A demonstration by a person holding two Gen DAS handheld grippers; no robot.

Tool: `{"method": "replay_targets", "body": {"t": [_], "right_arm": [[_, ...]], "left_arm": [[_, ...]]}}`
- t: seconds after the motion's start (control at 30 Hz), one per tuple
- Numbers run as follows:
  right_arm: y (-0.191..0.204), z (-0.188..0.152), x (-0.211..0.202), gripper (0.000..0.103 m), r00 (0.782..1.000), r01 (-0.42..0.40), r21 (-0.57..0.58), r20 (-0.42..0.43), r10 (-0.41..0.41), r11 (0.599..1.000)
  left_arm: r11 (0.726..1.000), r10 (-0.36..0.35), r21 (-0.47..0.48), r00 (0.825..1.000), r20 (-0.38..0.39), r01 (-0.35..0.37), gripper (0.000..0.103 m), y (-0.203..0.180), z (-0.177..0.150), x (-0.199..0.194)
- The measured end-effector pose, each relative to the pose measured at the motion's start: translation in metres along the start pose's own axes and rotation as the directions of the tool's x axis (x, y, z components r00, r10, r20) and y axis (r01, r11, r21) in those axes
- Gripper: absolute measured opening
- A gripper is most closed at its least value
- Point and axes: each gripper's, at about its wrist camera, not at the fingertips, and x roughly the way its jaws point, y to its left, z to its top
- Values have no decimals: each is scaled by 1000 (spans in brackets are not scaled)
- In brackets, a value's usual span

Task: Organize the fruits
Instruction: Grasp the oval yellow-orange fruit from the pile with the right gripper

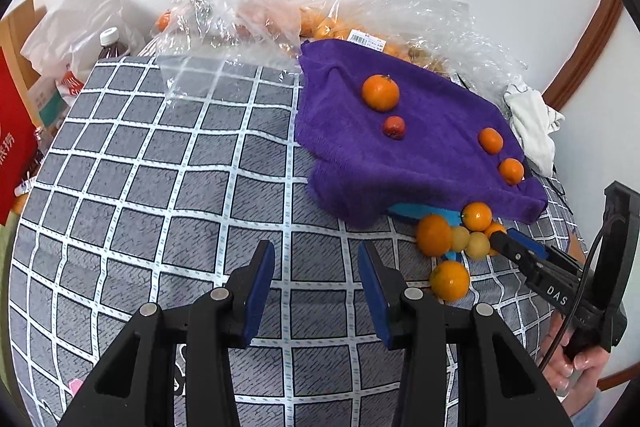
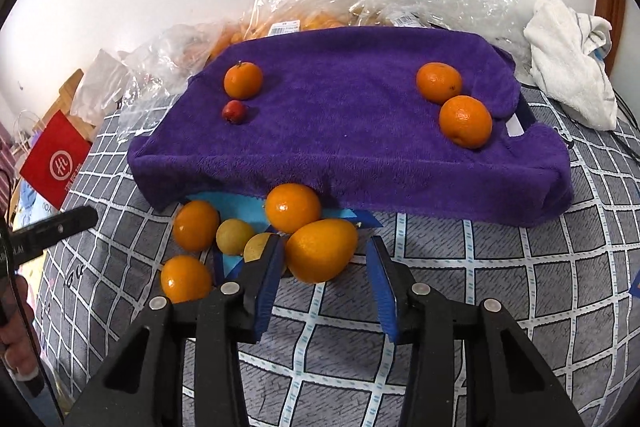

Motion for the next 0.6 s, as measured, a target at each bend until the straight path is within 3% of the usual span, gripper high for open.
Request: {"method": "replay_targets", "body": {"t": [0.3, 0.6], "right_arm": [[-2, 6, 15, 46, 998, -1, 12, -57, 1, 1000], [-10, -2, 2, 44, 999, 29, -1, -20, -29, 1000]], "left_arm": [[1000, -15, -21, 1000, -10, 15, 41, 0, 0, 5], [1000, -17, -23, 1000, -19, 17, 41, 0, -1, 9]]}}
